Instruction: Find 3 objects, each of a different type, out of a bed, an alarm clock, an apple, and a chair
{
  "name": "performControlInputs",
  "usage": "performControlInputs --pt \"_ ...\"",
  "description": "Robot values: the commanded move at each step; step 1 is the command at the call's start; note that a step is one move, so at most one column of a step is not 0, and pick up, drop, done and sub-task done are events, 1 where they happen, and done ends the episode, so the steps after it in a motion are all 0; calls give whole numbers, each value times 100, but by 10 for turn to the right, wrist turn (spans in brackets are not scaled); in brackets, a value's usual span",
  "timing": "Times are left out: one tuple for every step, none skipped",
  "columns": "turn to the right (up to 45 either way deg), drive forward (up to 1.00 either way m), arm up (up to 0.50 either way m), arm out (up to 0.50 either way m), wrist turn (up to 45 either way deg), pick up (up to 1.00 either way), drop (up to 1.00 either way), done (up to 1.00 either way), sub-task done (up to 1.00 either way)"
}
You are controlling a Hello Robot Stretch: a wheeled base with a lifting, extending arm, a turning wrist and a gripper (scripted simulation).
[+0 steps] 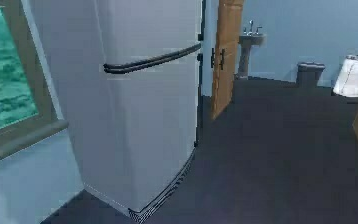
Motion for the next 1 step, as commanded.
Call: performControlInputs --pt "450 0 0 0 0 0 0 0 0"
